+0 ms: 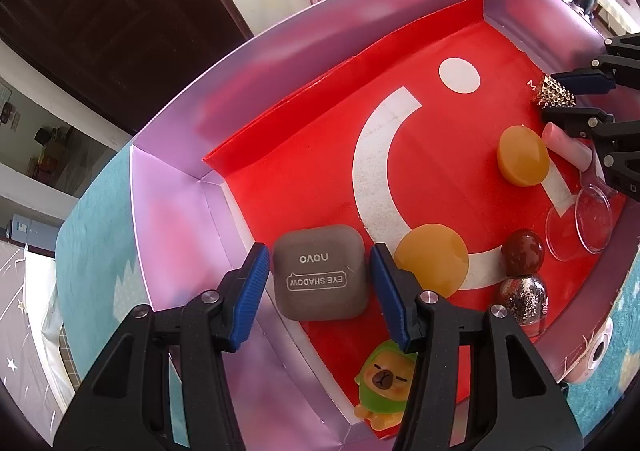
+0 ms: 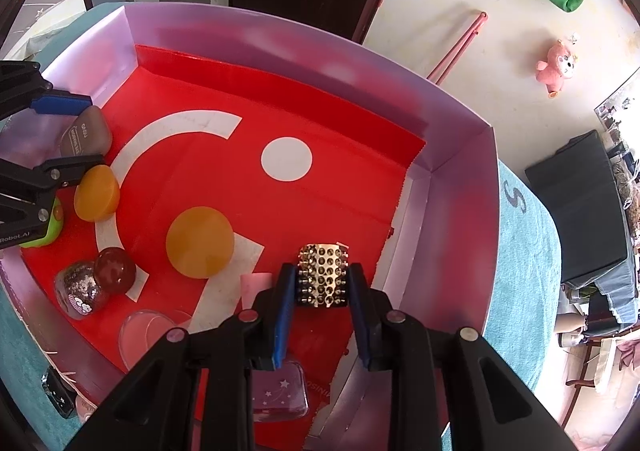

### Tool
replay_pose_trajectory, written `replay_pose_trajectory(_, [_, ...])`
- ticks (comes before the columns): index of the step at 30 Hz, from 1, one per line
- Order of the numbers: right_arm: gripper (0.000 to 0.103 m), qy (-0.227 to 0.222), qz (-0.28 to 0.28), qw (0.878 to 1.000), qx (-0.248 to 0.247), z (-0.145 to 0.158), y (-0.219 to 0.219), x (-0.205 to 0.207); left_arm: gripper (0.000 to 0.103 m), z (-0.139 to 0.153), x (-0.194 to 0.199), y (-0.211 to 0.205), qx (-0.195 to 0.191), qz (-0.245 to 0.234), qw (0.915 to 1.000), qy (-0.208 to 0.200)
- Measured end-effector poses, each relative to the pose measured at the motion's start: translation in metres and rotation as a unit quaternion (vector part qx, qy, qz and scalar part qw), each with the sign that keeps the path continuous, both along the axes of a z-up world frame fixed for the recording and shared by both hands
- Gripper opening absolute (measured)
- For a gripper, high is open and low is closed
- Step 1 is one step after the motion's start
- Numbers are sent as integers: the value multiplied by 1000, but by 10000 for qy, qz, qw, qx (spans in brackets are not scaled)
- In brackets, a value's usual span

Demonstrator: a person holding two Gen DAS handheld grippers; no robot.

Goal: Organize rigid objects
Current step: 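Lower and open the right gripper releasing the cylinder while the left gripper releases the case, then withdraw both tools from the box toward the black bottle and pink compact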

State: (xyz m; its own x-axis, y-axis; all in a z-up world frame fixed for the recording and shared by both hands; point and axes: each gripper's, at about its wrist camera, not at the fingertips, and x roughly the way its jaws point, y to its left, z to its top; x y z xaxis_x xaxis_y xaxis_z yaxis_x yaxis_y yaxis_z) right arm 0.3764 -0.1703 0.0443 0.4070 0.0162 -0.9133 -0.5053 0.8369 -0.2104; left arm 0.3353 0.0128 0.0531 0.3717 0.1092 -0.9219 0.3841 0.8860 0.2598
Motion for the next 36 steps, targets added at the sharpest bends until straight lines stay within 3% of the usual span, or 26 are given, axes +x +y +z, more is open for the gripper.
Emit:
replay_pose_trajectory(13, [36,-63,9,10000,-26,5,1,-4,52,14,-9,-6,-154,47,9997,-160])
replay_pose_trajectory(16, [46,-162,-33,9999,-47,11,1,-9,57,24,-16,-10,-236,46,9993,-279])
replay_pose_trajectory(23, [46,-342,-136,9992,170,34,-8,-25,59,54,-47,-15,-539,2,9962,-679])
replay_pose_trajectory(28, [52,-564,-168,9973,448,58,-15,-45,70,78,-75,-14,-933,34,9893,-1118])
replay_pose_trajectory(33, [56,-852,-190,9929,801,86,-26,-73,77,103,-109,-10,-1489,206,9757,-1596])
replay_pose_trajectory(36, [65,-1066,-153,9890,1011,104,-33,-91,83,111,-126,-7,-1633,231,9677,-1908])
